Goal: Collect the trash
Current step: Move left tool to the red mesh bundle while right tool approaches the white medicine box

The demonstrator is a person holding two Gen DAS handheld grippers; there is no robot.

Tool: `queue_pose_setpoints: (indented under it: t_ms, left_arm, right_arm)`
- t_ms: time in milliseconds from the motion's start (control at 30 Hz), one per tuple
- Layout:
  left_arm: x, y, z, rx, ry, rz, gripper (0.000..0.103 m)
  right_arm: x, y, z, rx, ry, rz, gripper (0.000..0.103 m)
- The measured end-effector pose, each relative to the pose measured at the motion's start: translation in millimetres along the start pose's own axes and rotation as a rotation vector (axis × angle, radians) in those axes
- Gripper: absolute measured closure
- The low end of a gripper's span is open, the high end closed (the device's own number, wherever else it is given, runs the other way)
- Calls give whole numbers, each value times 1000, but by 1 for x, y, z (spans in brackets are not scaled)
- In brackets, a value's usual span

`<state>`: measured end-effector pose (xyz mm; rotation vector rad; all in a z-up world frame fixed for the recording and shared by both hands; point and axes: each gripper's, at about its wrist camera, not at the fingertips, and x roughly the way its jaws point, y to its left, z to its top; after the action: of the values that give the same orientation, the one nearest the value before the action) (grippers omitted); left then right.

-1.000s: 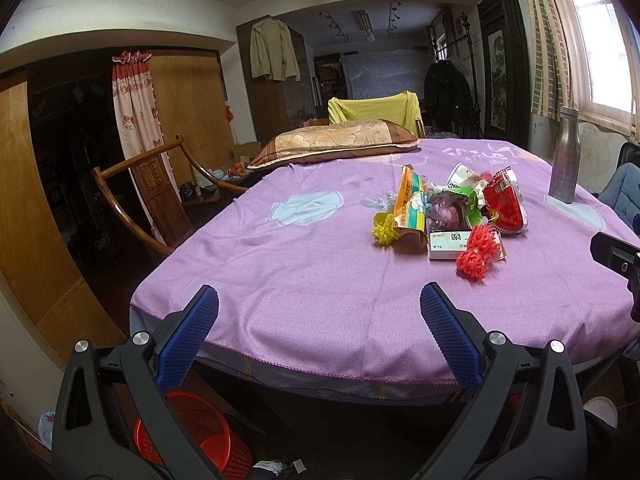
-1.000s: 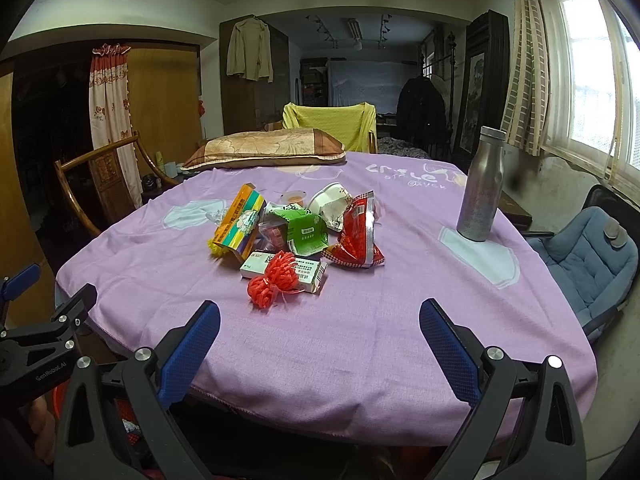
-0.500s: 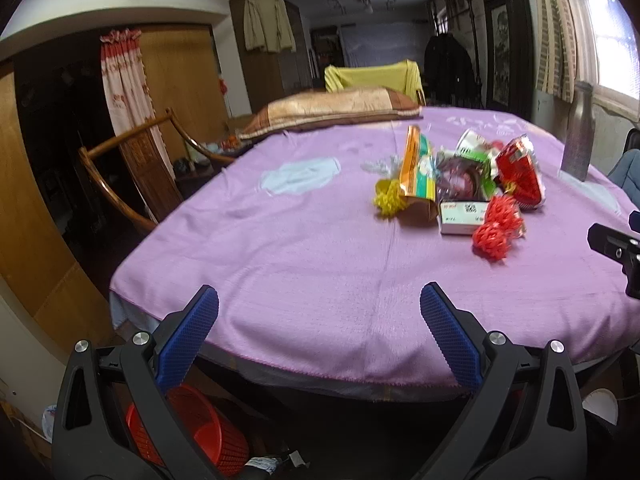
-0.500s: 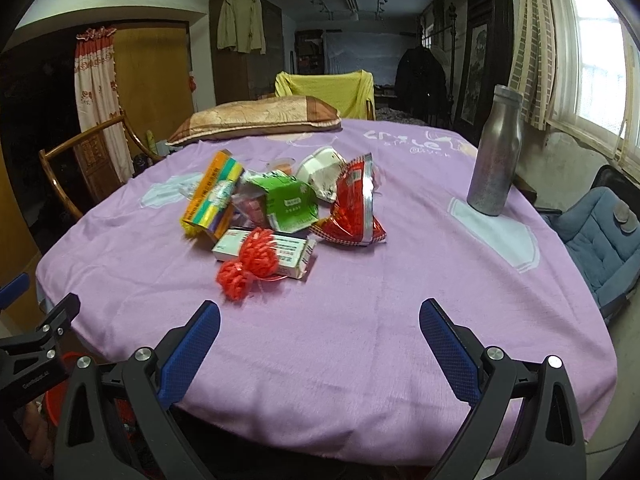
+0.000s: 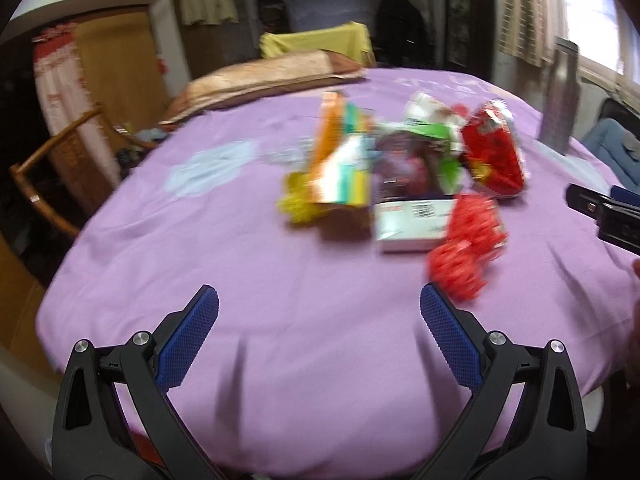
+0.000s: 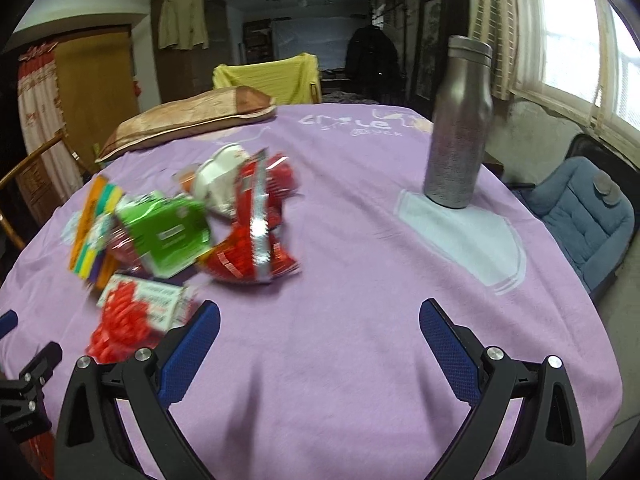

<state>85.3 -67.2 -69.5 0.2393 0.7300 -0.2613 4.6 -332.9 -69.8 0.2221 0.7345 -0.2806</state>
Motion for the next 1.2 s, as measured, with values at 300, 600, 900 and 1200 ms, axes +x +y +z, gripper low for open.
queue_pose_setpoints:
  t_ms: [300, 600, 900, 1200]
  left_arm:
    - [38, -47, 32, 57, 90, -214, 6]
    - [46, -19, 27, 36, 103, -42, 6]
    - [25, 54, 3, -130, 112, -72, 6]
    - [41, 57, 6, -167, 98, -142, 17]
  right_arm:
    - [25, -40, -3, 149, 68, 97, 5]
    - [26, -29, -3, 113, 91, 119, 5]
    - [21, -20, -3, 54, 76, 116, 5]
    - [17, 11, -1, -11, 108, 236, 5]
